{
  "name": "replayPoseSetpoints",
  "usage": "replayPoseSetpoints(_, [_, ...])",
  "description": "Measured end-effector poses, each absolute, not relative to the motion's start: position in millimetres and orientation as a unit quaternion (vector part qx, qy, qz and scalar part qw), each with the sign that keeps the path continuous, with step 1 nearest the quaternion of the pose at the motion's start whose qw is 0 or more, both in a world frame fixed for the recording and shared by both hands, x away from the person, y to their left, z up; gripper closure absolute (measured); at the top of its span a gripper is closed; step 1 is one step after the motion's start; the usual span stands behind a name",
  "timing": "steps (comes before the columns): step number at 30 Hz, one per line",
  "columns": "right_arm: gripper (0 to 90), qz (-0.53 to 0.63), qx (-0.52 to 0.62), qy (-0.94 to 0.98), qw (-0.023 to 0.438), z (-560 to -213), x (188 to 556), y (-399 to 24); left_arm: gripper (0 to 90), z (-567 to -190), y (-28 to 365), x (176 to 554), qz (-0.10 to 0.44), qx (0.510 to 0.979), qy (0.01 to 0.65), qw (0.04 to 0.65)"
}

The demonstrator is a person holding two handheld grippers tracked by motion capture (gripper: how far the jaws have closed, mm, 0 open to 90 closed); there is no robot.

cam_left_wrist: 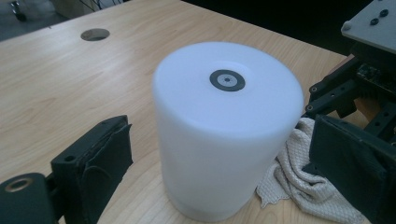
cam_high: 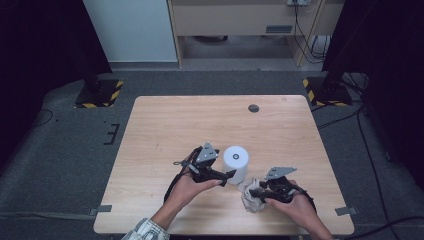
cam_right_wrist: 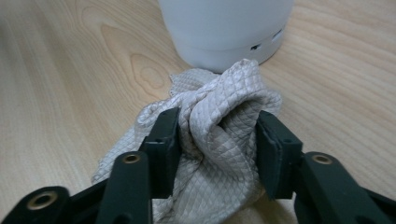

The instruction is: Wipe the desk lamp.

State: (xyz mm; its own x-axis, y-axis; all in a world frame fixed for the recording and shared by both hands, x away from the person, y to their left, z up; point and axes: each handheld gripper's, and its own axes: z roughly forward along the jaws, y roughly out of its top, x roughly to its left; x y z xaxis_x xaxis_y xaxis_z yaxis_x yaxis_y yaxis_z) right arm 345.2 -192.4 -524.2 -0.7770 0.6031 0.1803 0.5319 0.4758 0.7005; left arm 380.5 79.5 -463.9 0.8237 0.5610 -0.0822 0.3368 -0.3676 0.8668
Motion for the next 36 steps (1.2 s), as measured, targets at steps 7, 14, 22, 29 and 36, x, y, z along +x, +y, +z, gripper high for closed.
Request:
replayPoseSetpoints(7, [72.4,0.389,0.323,0.862,0.031,-522.7,343.9,-191.4,3.8,-469.7,70.8,380.8,0.118,0.826,0.275,0.477])
replayPoseSetpoints(14, [79.3,0.385,0.32,0.864,0.052,-514.7,341.9,-195.7,3.7,-469.3,65.6,384.5,0.117,0.826,0.271,0.479])
replayPoseSetpoints(22, [78.1,0.387,0.363,0.836,0.142,-502.7,352.7,-223.4,3.1,-465.9,59.2,388.0,0.122,0.823,0.282,0.477])
replayPoseSetpoints(29, [43.1,0.382,0.352,0.846,0.12,-512.5,355.3,-209.3,3.2,-468.8,51.8,391.8,0.125,0.827,0.277,0.473])
replayPoseSetpoints(36, [52.6,0.371,0.353,0.851,0.11,-517.7,359.0,-203.0,5.3,-471.4,48.5,391.9,0.126,0.832,0.271,0.468])
